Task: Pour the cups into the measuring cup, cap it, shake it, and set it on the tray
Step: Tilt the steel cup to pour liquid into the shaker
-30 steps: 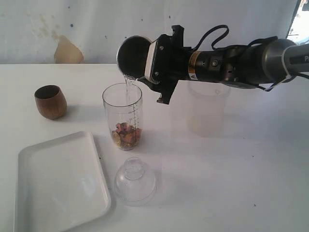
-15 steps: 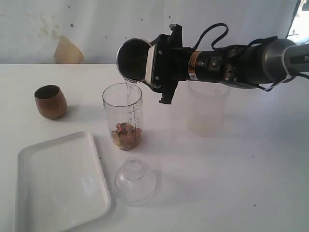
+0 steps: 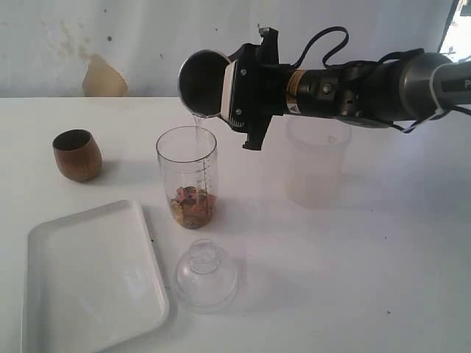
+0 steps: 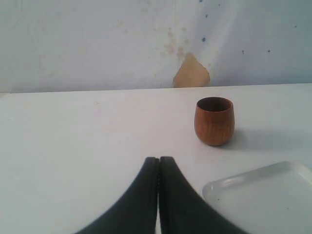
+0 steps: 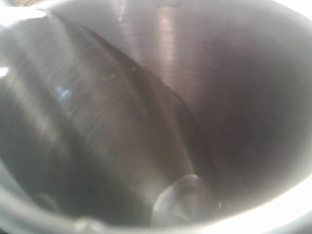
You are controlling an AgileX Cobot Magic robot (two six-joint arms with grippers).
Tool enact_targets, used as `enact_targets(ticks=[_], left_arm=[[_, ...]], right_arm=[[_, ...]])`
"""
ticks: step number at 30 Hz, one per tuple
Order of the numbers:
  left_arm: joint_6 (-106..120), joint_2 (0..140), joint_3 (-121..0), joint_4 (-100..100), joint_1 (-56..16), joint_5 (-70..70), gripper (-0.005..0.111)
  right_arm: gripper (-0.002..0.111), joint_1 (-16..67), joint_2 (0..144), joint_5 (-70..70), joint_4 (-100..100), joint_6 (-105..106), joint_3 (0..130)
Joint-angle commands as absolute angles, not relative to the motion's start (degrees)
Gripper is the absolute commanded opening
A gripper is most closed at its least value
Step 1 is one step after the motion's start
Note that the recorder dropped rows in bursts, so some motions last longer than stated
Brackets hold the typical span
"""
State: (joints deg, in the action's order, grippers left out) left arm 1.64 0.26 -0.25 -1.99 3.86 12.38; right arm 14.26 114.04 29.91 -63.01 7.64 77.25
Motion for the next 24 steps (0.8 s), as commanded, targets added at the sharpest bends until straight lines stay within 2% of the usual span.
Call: enact_targets(ticks=[1, 24], left_arm=[[1.5, 0.0, 0.0, -2.1, 3.9, 12.1, 0.001], [1.5, 0.0, 0.0, -2.1, 3.9, 12.1, 0.001]], right_arm=[[0.000, 14.3, 113.1, 30.6, -61.3, 9.0, 78.8], [0.000, 14.3, 113.1, 29.9, -61.3, 16.1, 79.6]])
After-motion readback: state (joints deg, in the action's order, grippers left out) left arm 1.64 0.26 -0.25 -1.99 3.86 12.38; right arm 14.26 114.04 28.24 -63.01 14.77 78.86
